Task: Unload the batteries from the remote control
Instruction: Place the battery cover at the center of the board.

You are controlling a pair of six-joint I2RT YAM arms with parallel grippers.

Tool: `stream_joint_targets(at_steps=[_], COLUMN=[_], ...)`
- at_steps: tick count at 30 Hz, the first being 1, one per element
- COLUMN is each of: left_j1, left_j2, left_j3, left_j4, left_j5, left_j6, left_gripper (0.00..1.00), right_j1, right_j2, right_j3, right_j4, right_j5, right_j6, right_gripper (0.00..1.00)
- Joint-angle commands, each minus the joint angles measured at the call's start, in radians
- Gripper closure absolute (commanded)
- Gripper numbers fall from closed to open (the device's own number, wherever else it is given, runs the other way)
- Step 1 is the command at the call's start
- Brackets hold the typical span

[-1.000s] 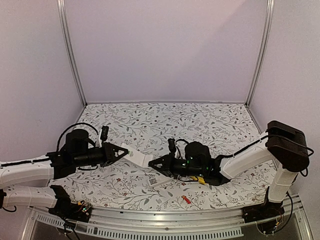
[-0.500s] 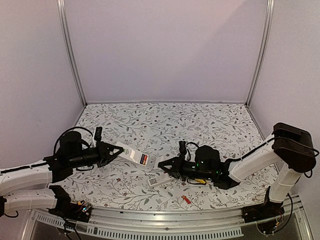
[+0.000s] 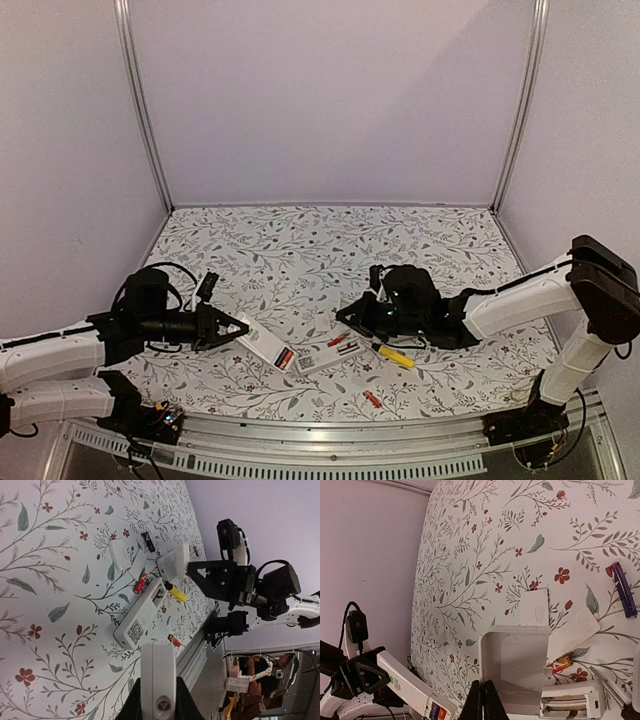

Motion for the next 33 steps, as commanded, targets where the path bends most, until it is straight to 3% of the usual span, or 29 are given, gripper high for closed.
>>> stream_joint_targets(at_steps=[1,8,12,18,22,26,33], left_j1=[0.011,0.009,0.007,0.007,0.008,0.008,0.009], left_j2=[0.002,0.131,0.222,0.304,0.354,0.369,0.301], left_j3=[-0.053,-0.056,-0.035,-0.024,-0.026,0.007,0.074], left_j4=[-0.033,0.035,0.055,0.07,0.107,0.06,-0.111], left_j5=[0.105,0.142,0.147,0.136,0.117,0.054,-0.145], left_j6=[0.046,0.068,0.1,0.136,0.139,0.169,0.232], left_gripper=[1.0,1.0,1.0,0.99,0.9,0.73,0.39], right_j1=[-0.028,-0.033,-0.035,-0.038,-0.039,-0.04,-0.04], right_j2=[0.009,0.087,0.113,0.127,0.108,0.044,-0.161], right_j3=[0.055,0.2,0.233,0.259,0.25,0.212,0.049], right_j4=[-0.152,-0.388,-0.432,-0.432,-0.412,-0.422,-0.52], right_j5=[-0.034,0.05,0.095,0.088,0.074,0.085,0.088], right_j6=[-0.095,-0.176,-0.202,-0.231,-0.263,-0.288,-0.326], right_gripper=[1.0,1.0,0.95,0.67,0.56,0.48,0.42])
